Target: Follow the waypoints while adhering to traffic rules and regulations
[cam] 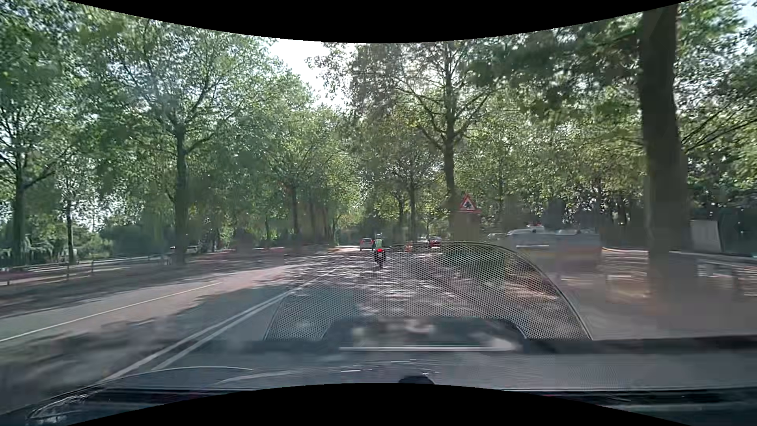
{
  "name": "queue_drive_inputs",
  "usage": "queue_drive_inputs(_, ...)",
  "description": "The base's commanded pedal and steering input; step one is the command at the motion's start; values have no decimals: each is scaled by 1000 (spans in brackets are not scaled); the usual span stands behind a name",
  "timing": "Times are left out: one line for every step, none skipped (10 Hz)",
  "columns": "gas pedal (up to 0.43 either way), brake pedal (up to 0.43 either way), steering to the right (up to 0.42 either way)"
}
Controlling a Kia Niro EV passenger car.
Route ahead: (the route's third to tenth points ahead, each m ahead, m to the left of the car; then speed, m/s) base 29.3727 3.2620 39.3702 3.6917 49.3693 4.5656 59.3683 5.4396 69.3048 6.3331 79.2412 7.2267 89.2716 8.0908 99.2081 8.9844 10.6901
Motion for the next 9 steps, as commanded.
queue_drive_inputs(150,0,-11)
queue_drive_inputs(150,0,-12)
queue_drive_inputs(150,0,-11)
queue_drive_inputs(150,0,-11)
queue_drive_inputs(150,0,-11)
queue_drive_inputs(150,0,-12)
queue_drive_inputs(157,0,-12)
queue_drive_inputs(169,0,-12)
queue_drive_inputs(169,0,-12)
